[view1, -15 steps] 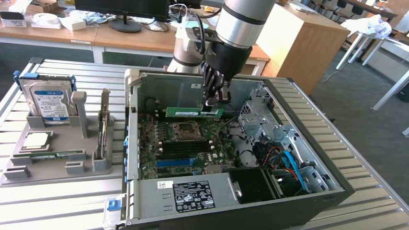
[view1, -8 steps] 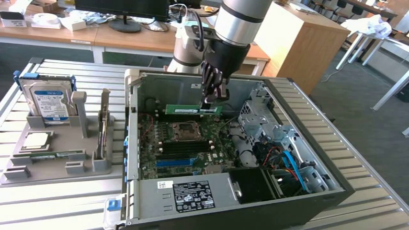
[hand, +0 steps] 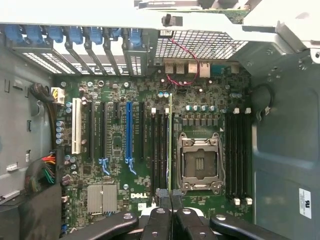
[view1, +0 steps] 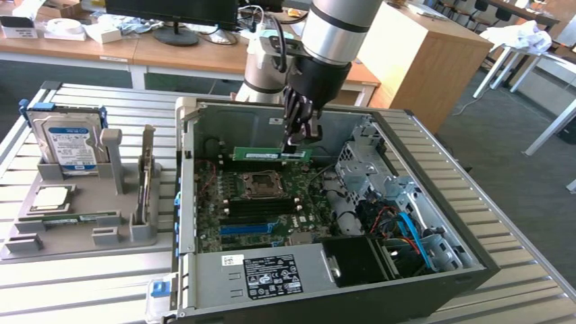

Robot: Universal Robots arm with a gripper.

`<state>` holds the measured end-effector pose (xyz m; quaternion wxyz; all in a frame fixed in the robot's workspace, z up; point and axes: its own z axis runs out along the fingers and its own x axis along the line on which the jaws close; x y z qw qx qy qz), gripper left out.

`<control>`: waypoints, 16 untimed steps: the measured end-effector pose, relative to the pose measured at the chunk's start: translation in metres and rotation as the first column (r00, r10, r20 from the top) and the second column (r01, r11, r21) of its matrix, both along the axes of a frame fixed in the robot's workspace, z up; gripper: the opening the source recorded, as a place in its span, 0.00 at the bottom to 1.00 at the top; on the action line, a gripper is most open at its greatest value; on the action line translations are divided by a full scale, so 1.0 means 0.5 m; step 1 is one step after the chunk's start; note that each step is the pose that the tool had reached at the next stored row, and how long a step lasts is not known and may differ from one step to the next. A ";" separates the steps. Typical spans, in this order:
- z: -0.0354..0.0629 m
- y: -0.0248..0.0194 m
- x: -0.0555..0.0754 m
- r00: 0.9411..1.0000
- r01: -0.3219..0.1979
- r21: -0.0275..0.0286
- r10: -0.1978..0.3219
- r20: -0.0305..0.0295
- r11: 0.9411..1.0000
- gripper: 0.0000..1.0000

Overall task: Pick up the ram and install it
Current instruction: 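Pick up the ram and move it above insertion slot, then insert the ram into the slot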

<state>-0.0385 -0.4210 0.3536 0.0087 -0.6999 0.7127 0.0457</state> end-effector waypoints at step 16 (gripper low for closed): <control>-0.025 -0.0002 0.000 1.000 0.000 0.000 0.000 0.000 1.000 0.11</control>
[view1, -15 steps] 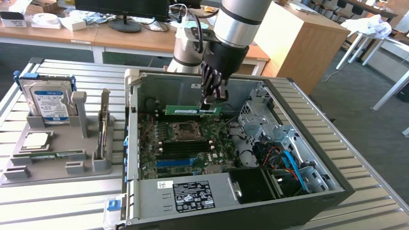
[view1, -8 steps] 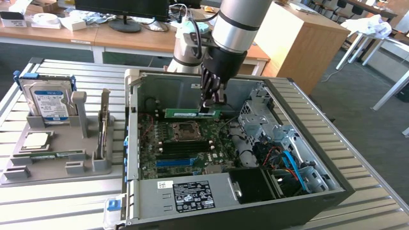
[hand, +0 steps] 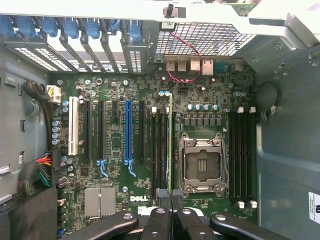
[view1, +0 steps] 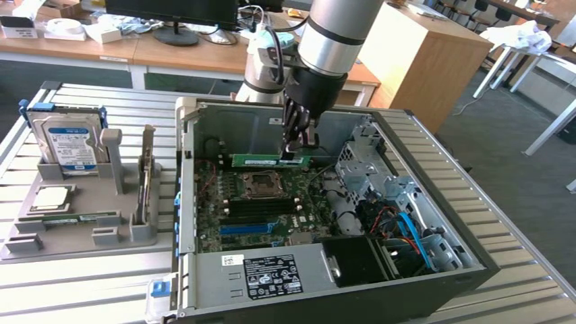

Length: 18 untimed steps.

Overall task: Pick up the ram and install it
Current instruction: 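Insert the ram into the slot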

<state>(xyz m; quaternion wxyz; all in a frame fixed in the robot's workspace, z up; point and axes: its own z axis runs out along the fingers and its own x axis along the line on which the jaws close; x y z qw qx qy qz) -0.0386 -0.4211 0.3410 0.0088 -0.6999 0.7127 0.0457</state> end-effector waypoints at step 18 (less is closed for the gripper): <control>-0.010 -0.0111 0.000 1.000 0.000 0.000 0.000 0.002 1.000 0.11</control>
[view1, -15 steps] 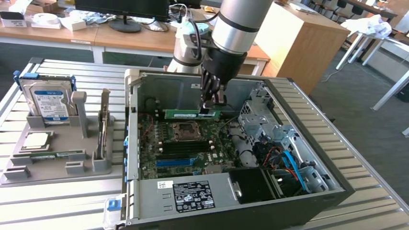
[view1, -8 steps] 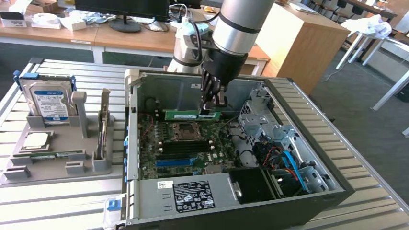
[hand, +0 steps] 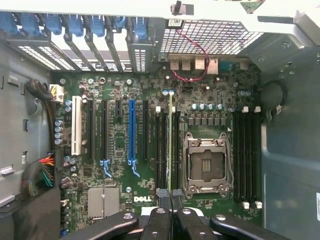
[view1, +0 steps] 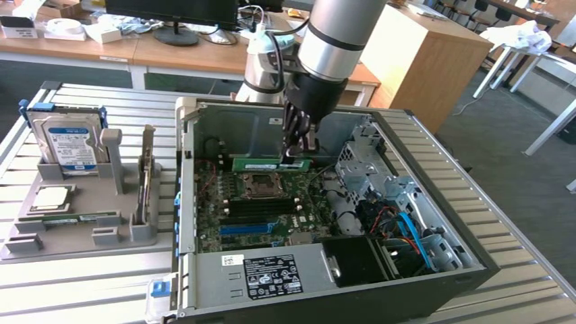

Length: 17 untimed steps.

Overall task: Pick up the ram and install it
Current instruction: 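Insert the ram into the slot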

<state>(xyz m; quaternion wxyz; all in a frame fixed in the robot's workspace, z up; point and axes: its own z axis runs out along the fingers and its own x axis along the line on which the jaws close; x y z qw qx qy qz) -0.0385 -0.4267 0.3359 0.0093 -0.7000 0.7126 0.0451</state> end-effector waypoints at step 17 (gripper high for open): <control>-0.056 0.0000 0.000 1.000 0.000 0.000 0.000 0.009 1.000 0.11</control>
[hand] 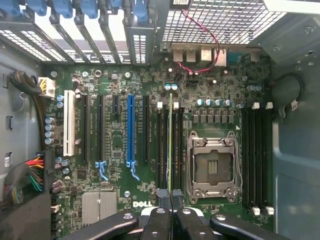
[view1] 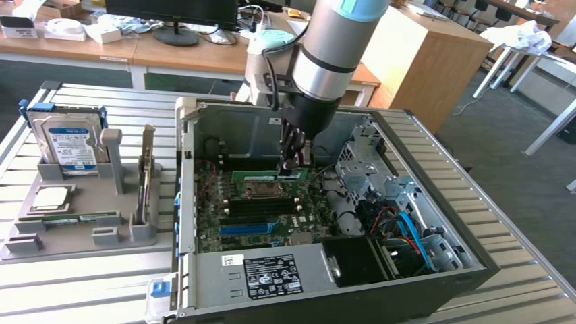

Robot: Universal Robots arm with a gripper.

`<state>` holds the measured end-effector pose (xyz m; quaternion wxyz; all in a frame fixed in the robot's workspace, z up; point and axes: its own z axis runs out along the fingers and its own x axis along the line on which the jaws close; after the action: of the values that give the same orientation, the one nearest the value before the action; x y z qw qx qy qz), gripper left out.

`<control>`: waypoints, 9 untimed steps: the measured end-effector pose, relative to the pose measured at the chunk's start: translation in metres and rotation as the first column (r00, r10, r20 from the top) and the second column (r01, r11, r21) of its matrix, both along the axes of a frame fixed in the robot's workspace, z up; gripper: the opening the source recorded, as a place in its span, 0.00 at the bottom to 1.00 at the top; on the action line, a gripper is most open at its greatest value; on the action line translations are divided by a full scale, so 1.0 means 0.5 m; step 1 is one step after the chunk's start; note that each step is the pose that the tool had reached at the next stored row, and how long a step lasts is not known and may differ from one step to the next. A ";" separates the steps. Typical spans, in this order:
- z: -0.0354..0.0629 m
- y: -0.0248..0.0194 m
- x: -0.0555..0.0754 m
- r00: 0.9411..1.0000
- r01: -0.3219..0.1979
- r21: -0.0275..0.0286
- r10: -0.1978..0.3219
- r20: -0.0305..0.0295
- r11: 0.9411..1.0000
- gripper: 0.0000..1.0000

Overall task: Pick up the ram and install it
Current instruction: 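Insert the ram into the slot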

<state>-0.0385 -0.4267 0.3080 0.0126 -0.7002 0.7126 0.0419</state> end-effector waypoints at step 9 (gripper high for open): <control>-0.015 0.0000 0.000 1.000 0.000 0.000 0.000 0.004 1.000 0.11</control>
<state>-0.0385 -0.4267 0.3006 0.0141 -0.7003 0.7126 0.0403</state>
